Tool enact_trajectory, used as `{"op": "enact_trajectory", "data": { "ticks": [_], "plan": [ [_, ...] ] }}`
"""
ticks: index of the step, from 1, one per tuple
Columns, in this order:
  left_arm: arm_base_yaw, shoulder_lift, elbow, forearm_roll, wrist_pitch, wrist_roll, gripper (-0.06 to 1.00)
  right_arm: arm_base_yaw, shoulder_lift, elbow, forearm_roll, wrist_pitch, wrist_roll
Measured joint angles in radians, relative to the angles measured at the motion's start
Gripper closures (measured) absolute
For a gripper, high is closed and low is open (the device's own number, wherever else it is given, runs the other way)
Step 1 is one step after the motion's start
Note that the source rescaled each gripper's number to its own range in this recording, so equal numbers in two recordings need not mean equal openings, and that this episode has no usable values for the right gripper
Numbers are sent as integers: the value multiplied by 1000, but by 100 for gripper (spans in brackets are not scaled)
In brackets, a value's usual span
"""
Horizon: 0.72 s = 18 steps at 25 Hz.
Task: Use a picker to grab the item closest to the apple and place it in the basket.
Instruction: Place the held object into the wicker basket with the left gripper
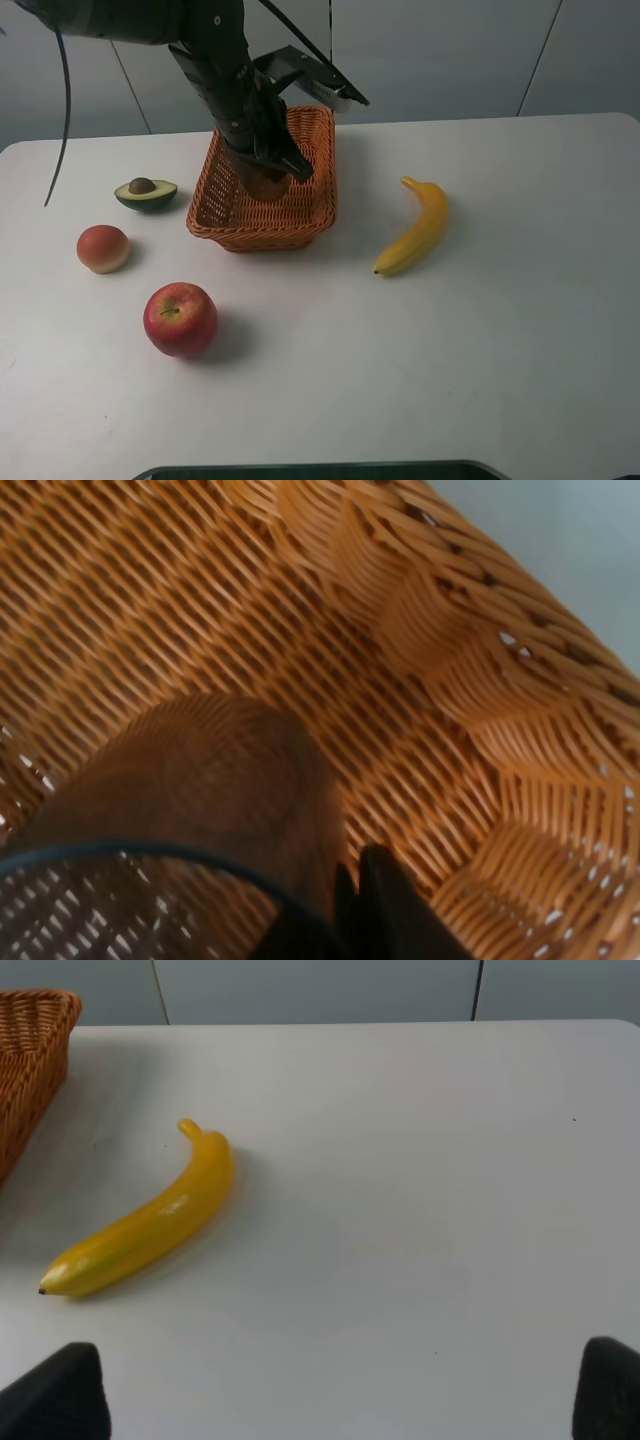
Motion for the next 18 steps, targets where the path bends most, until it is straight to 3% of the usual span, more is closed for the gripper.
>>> {"op": "enact_trajectory", "data": {
  "ticks": [2,4,9,12,18],
  "plan": [
    [0,0,0,2,-4,0,80,0,0,0,0,0,0],
    [0,0,0,4,-4,0,62,0,0,0,0,0,0],
    [0,0,0,9,-11,2,2,0,0,0,0,0,0],
    [0,0,0,11,-11,-1,-4,0,0,0,0,0,0],
    [0,-76,0,13,12,-6,-5,0,0,0,0,0,0]
  ]
}}
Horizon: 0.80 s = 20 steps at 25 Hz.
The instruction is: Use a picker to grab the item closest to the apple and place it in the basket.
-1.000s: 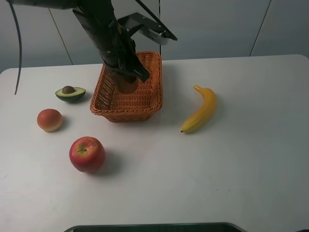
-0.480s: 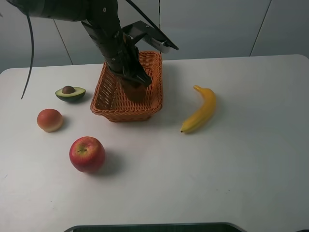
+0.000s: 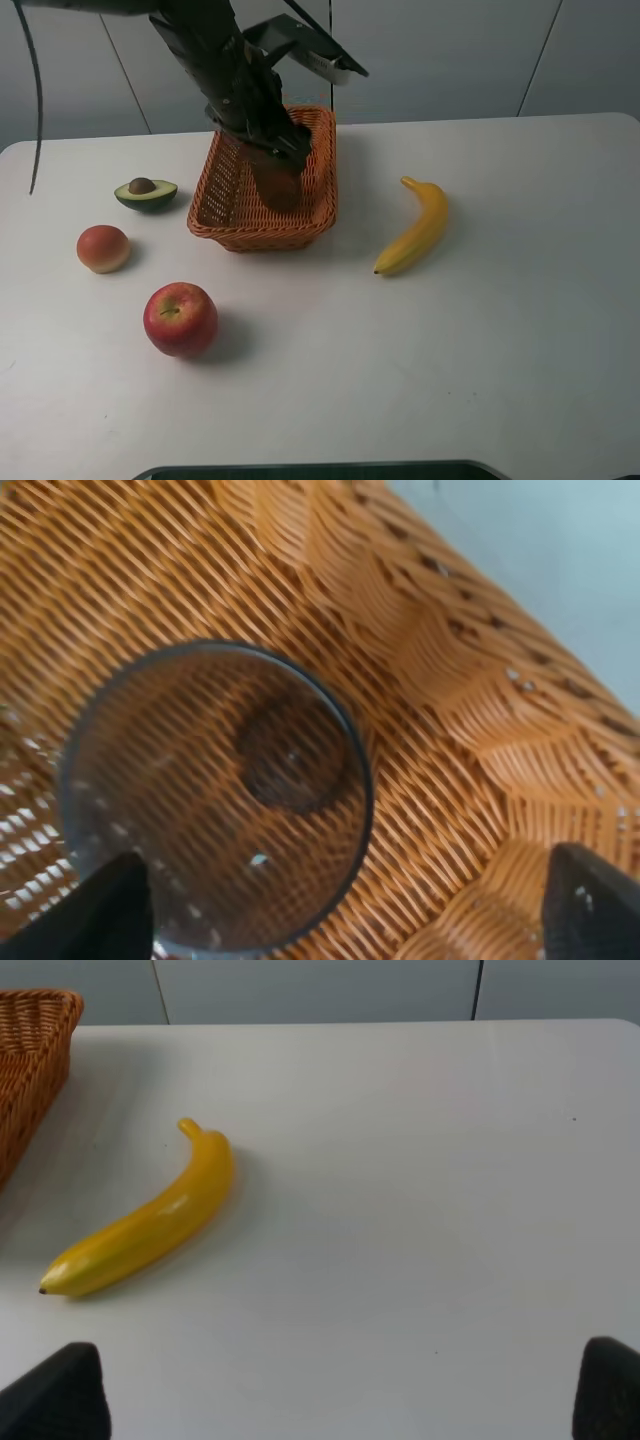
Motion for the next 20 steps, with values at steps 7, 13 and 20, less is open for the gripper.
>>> {"op": "enact_trajectory", "data": {
  "ticks": [7,13,20],
  "plan": [
    [0,-120,-2,-4,139,-33,-5,0,0,0,0,0,0],
    [27,-196,-2,-16,249,-70,-5,0,0,0,0,0,0],
    [161,-286,20,-120,292,-82,-5,0,0,0,0,0,0]
  ]
}}
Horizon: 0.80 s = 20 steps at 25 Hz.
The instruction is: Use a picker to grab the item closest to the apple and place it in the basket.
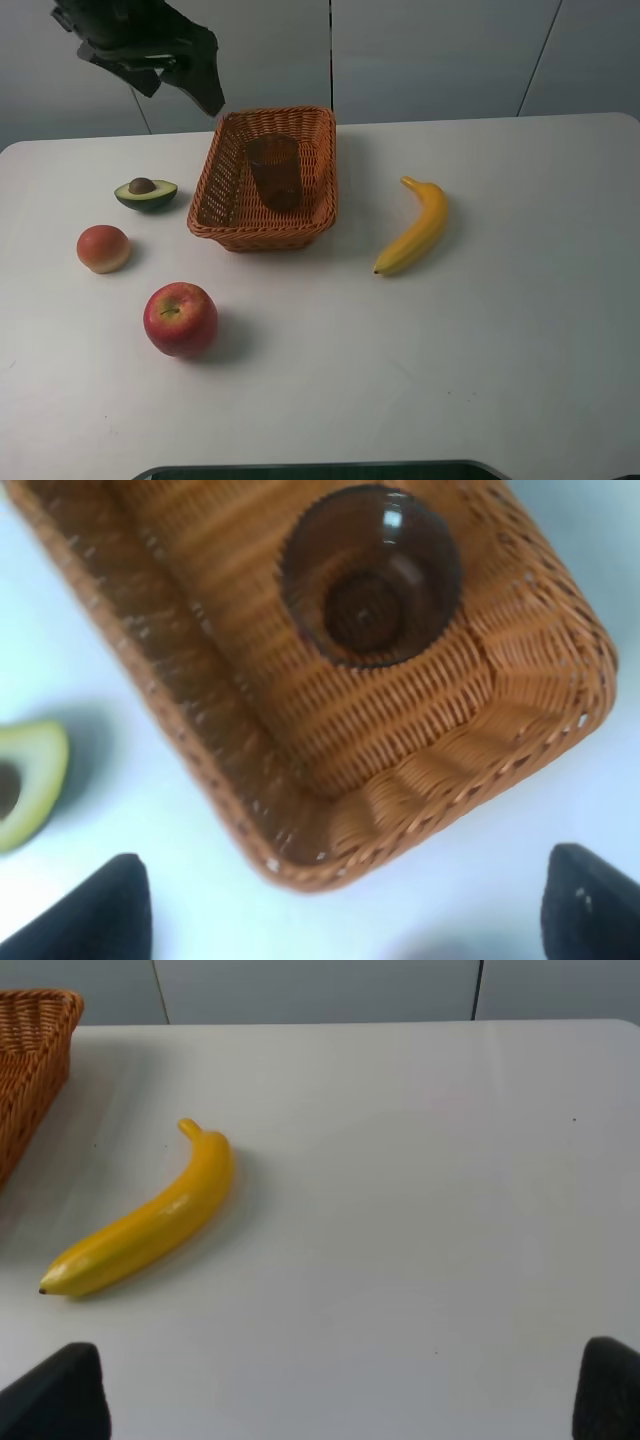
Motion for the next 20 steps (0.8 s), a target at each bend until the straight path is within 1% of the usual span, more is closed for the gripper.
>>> {"op": "enact_trajectory", "data": {
  "ticks": [5,9,13,16,20],
  "plan": [
    [100,-99,147,-13,-25,0,-5,0,0,0,0,0,0],
    [208,-199,273,-15,-53,0,-5,0,0,0,0,0,0],
    [305,-324,365,-15,-58,0,-5,0,0,0,0,0,0],
    [349,-419,418,-24,-77,-2,-5,0,0,0,0,0,0],
    [358,-552,481,-43,-86,-2,-5,0,0,0,0,0,0]
  ]
}}
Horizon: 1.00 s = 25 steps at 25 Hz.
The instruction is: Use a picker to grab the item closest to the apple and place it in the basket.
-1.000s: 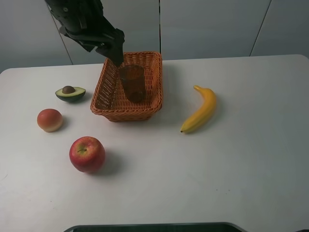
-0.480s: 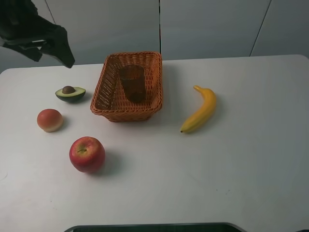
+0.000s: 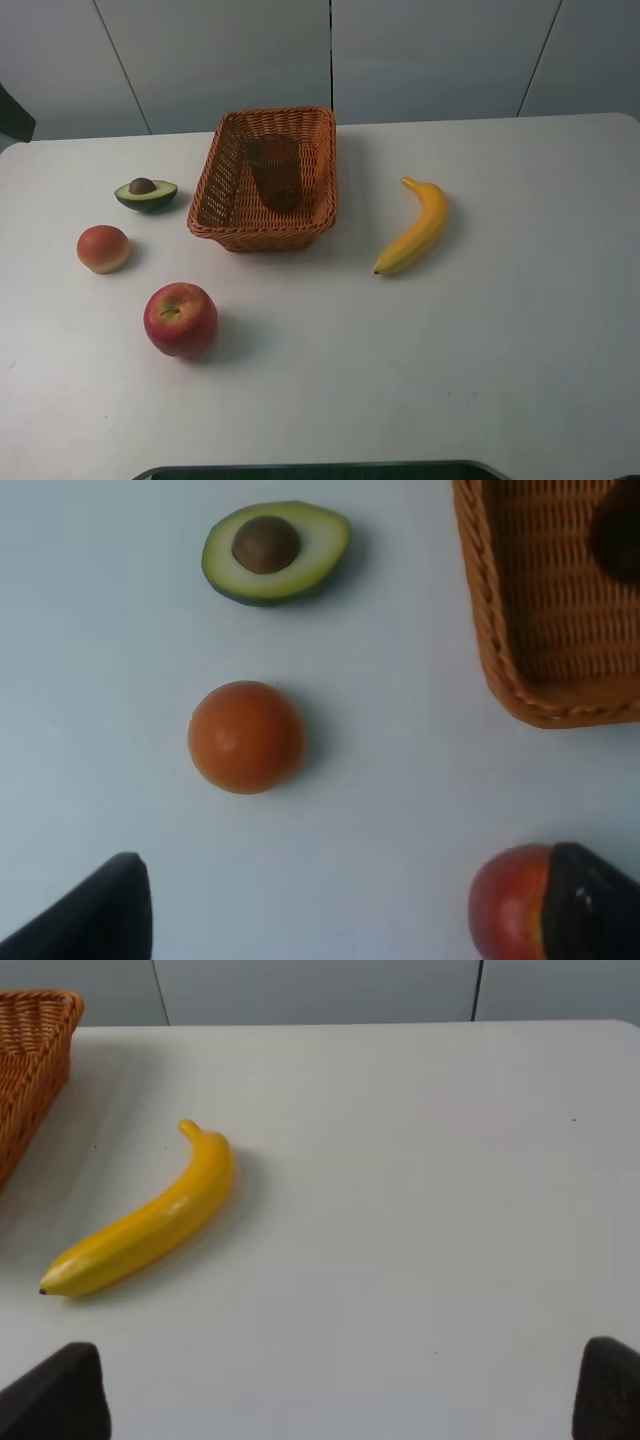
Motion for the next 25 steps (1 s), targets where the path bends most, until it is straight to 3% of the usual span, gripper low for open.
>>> {"op": "enact_trajectory", "data": {
  "ticks": [15,25],
  "plan": [
    [0,-603,282,-5,28,-10,-5,0,0,0,0,0,0],
    [0,-866,434,-13,34,-12,-5,0,0,0,0,0,0]
  ]
}}
